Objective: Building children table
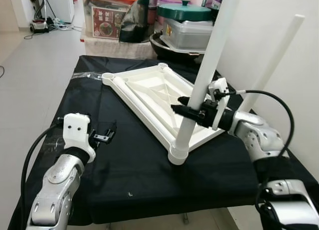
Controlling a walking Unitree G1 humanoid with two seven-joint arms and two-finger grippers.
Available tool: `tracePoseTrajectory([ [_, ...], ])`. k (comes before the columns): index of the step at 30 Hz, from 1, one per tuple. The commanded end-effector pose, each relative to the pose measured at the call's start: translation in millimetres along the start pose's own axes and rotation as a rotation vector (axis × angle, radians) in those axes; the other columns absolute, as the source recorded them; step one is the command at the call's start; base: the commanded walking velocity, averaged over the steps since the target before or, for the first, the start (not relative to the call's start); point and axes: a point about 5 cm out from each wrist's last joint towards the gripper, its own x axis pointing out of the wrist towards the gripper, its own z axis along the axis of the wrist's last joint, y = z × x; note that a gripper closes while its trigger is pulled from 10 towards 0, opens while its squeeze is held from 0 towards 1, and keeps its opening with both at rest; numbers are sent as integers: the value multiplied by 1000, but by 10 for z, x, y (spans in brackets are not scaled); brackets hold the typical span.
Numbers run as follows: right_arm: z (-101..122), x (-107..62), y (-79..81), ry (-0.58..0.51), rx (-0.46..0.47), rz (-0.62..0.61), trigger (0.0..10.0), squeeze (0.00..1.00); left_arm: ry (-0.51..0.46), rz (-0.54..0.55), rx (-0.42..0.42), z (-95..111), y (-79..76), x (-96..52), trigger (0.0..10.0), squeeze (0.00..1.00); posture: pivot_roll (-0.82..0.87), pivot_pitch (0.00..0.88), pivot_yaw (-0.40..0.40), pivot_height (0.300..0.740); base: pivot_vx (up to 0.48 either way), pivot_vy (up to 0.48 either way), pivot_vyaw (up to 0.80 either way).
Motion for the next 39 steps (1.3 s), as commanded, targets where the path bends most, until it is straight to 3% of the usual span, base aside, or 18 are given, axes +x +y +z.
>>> tracePoseTrajectory([
  [1,-156,-67,-193,86,19,-238,0,0,8,-10,10,-22,-15,-10,10000,0,128,0,-169,740,0,0,0],
  [3,-326,-168,-295,113,113,-688,0,0,7,-13,7,-27,-24,-6,10000,0,113,0,-162,740,0,0,0],
  [6,-451,-273,-111,60,179,-904,0,0,8,-19,5,-32,-41,8,10000,0,110,0,-152,740,0,0,0],
  [7,-451,-273,-111,60,179,-904,0,0,8,-19,5,-32,-41,8,10000,0,110,0,-152,740,0,0,0],
  [9,-518,-144,320,51,203,-832,0,0,6,-26,2,-24,-58,24,10000,0,112,0,-142,740,0,0,0],
  [13,-534,3,593,72,203,-729,0,0,3,-31,1,-8,-66,41,10000,0,115,0,-138,740,0,0,0],
  [14,-517,73,650,87,192,-670,10000,0,0,-34,1,3,-67,50,10000,0,115,0,-138,740,0,0,0],
  [16,-467,143,656,92,190,-597,10000,0,-3,-36,2,13,-64,62,10000,0,112,0,-136,740,0,0,0],
  [17,-399,141,606,55,192,-560,10000,376,-5,-36,3,14,-61,66,10000,0,112,0,-136,740,0,0,0],
  [19,-369,132,597,39,196,-572,10000,376,-5,-36,3,15,-60,66,10000,0,113,0,-142,740,0,0,0],
  [20,-305,120,585,16,187,-531,10000,1000,-6,-34,1,15,-62,65,10000,0,113,0,-142,740,0,0,0],
  [21,-260,110,583,2,181,-500,10000,1000,-7,-33,-1,15,-64,64,10000,0,113,0,-142,740,0,0,0],
  [22,-233,104,586,-3,177,-479,10000,722,-8,-33,-2,15,-65,63,10000,0,113,0,-142,740,0,0,0],
  [23,-154,82,603,-37,175,-401,10000,0,-7,-33,-3,11,-71,58,10000,0,109,0,-142,740,0,0,0],
  [26,-19,23,673,-89,178,-167,10000,0,-5,-34,-6,2,-82,52,10000,0,107,0,-141,740,0,0,0],
  [28,17,-58,688,-108,113,-16,10000,0,-5,-35,-7,1,-84,52,10000,0,105,0,-141,740,0,0,0],
  [29,-21,-168,695,-59,-15,171,10000,0,-5,-39,-4,3,-85,62,10000,0,112,0,-146,740,0,0,0],
  [39,-135,-130,849,7,-5,521,10000,0,-12,-55,-6,18,-112,78,10000,0,128,0,-157,740,0,0,0],
])
